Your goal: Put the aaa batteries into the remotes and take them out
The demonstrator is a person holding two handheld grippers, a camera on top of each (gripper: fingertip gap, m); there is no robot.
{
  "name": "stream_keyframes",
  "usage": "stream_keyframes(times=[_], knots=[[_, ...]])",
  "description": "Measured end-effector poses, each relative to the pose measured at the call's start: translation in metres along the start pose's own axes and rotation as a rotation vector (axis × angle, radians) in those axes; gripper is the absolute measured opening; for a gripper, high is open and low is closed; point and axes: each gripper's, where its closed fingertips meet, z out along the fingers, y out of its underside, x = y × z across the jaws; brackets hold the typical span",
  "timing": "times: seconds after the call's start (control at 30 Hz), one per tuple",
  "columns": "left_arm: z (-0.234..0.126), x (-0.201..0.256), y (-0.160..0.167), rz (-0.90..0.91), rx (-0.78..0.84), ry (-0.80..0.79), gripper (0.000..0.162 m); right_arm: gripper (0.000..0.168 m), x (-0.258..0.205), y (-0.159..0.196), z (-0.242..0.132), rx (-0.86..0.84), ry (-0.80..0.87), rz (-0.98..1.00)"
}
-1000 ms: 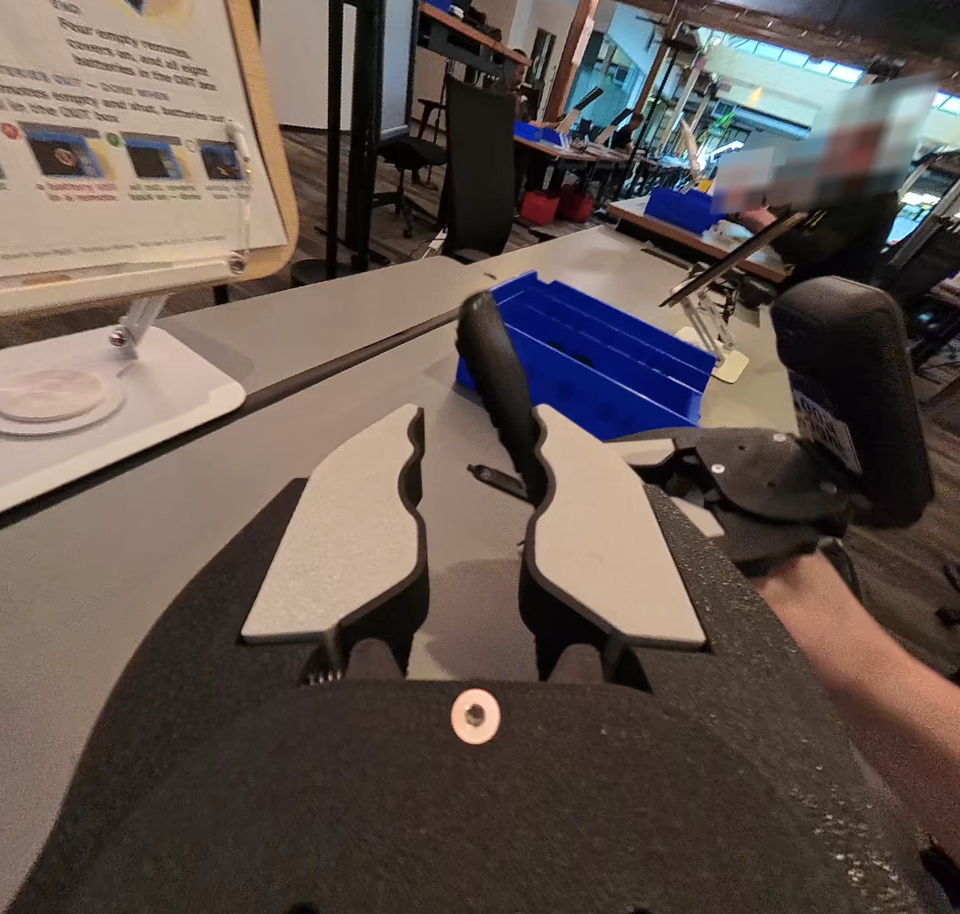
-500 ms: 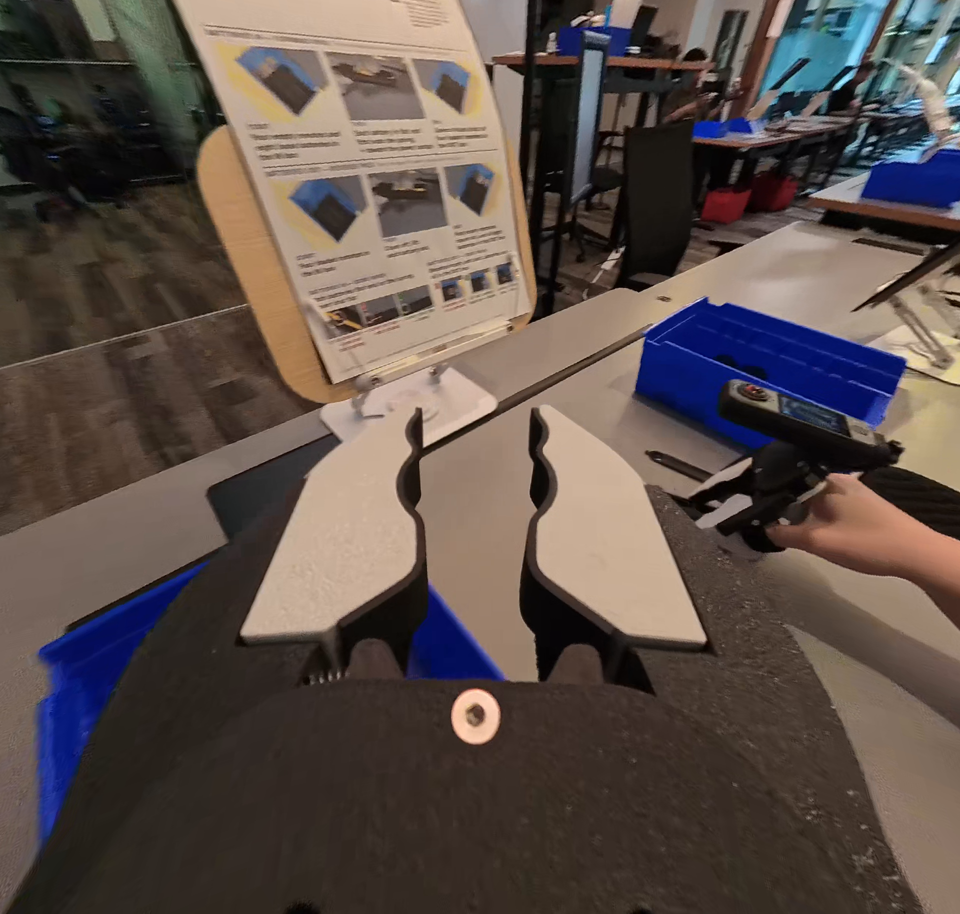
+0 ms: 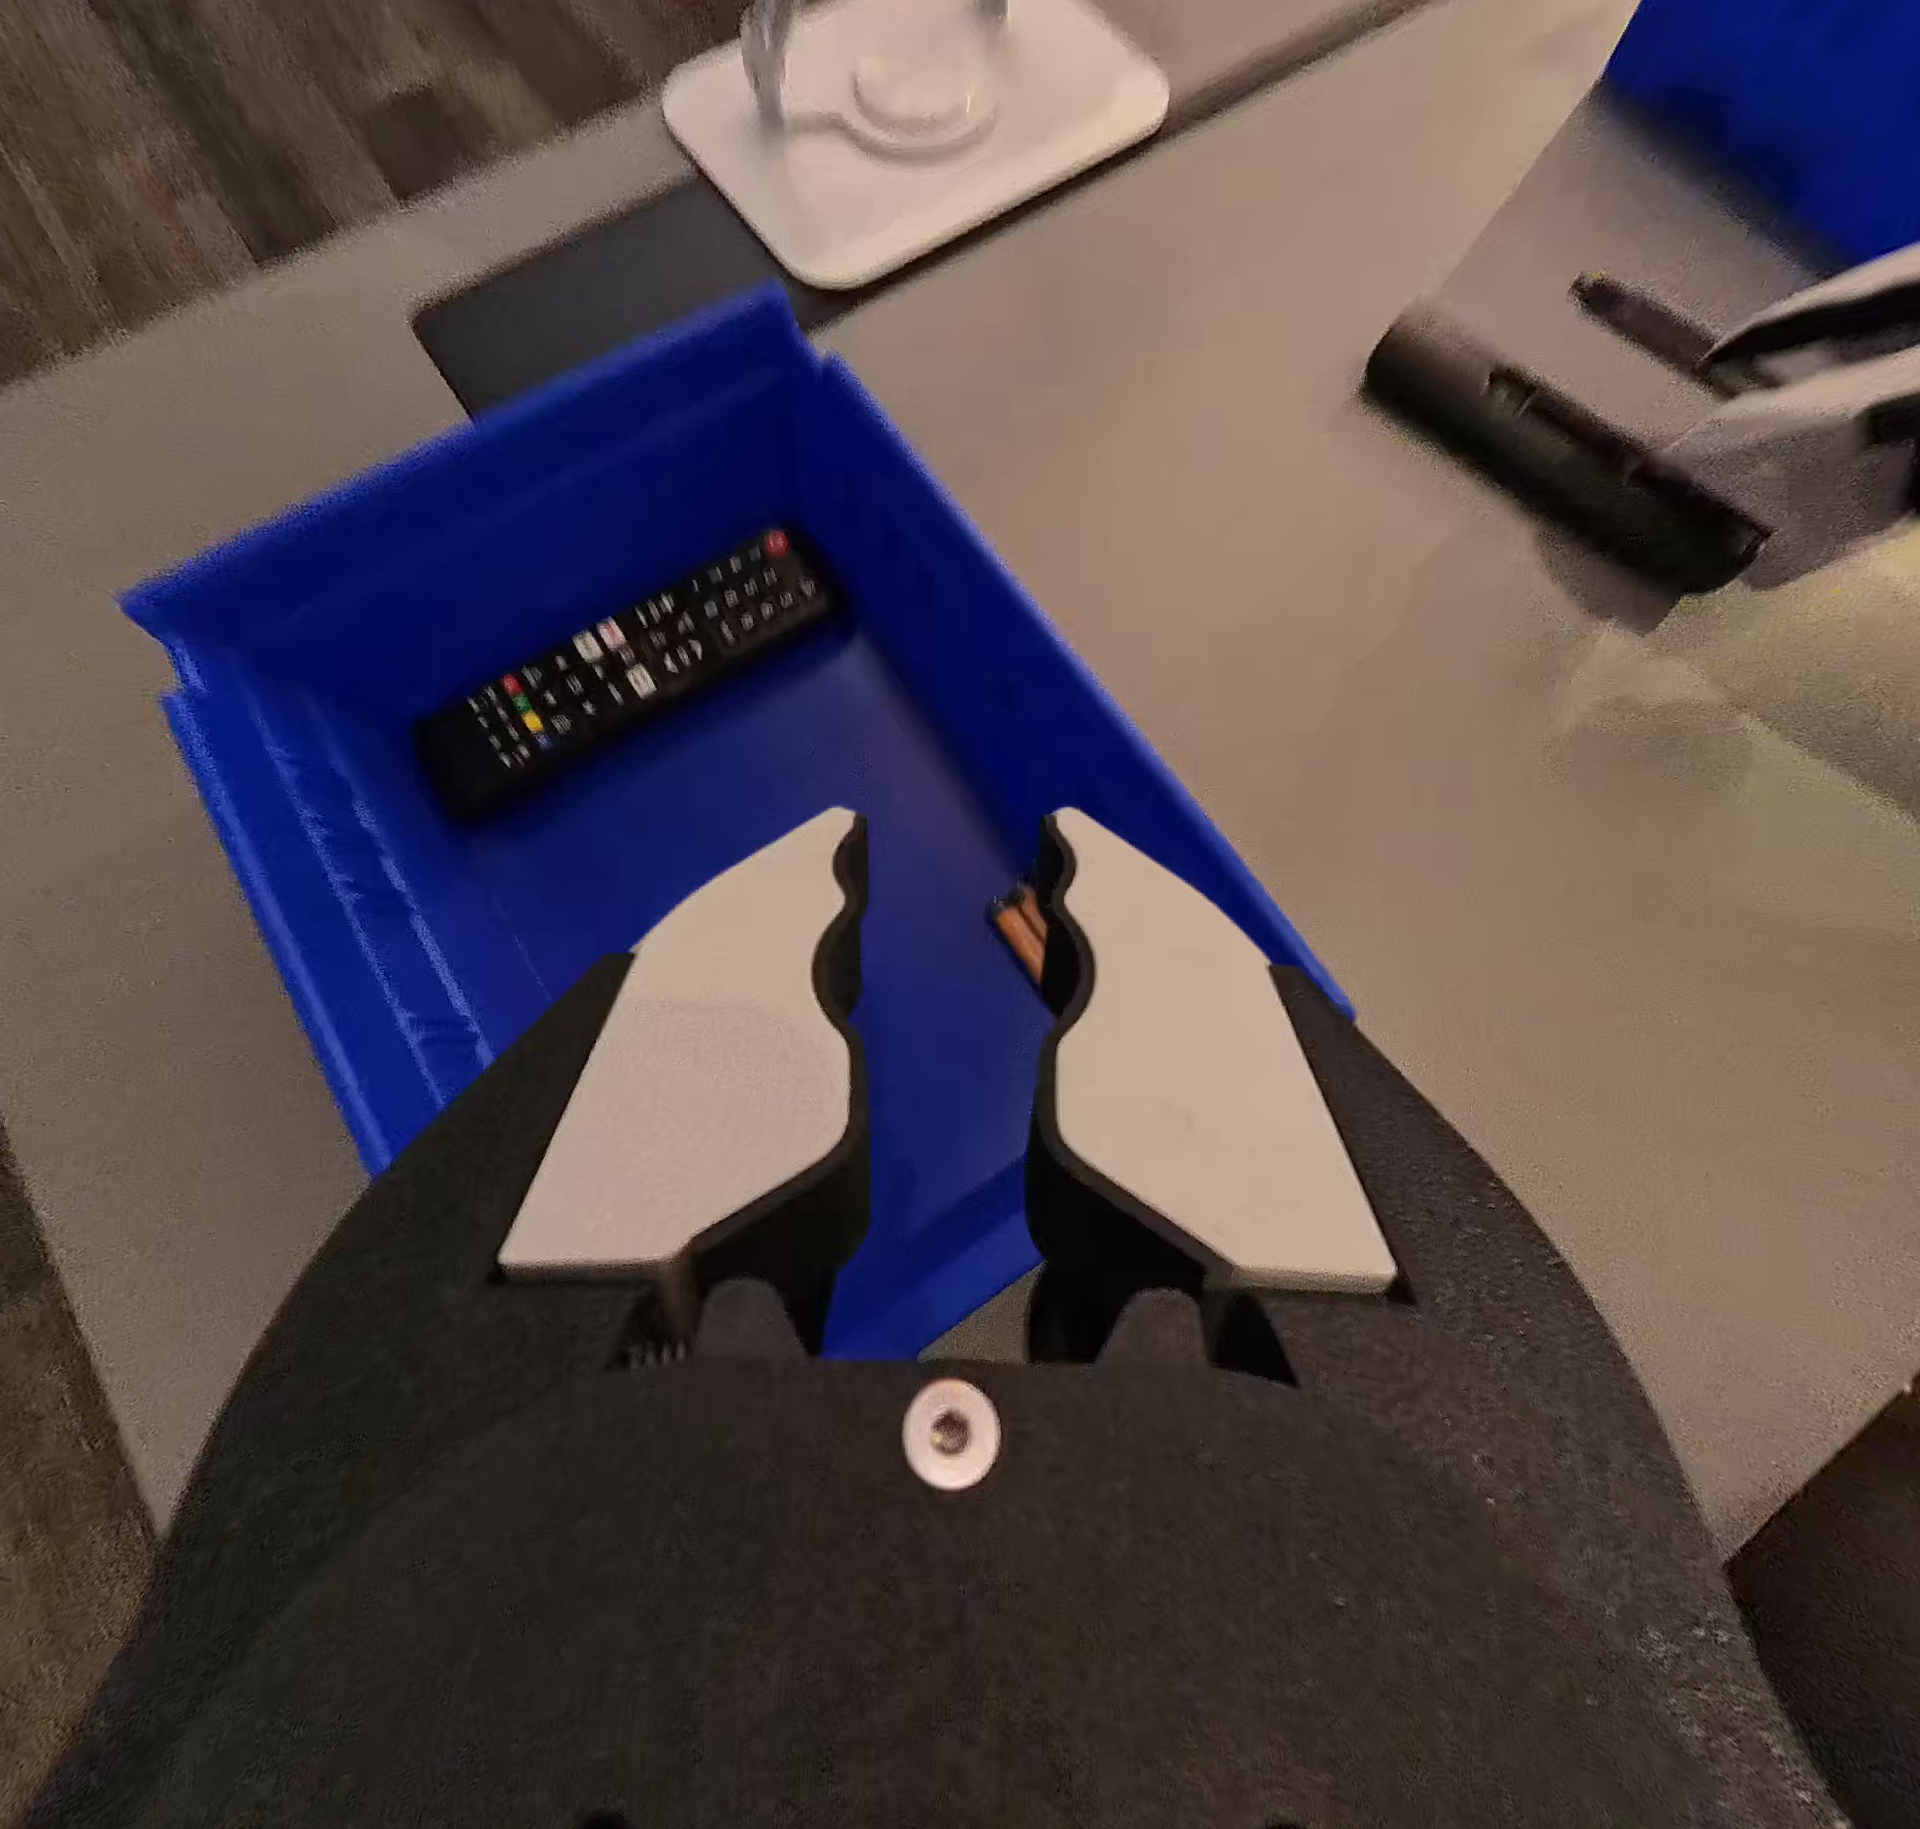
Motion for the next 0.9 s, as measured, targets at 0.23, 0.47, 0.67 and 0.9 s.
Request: stream_keyframes(times=[0.23, 0.47, 0.67, 0.9], knots=[[0.049, 0.013, 0.050, -0.157, -0.168, 0.162, 0.027, 0.056, 0.023, 0.001, -0.028, 0.095, -0.055, 0.061], [0.082, 0.019, 0.086, -0.200, -0.348, 0.136, 0.026, 0.055, 0.026, 0.005, -0.040, 0.119, -0.080, 0.044], [0.098, 0.019, 0.109, -0.171, -0.490, 0.068, 0.026, 0.055, 0.024, 0.005, -0.045, 0.122, -0.092, 0.015], [0.100, 0.007, 0.123, -0.091, -0.607, -0.052, 0.015, 0.054, 0.021, 0.005, -0.050, 0.124, -0.093, -0.006]])
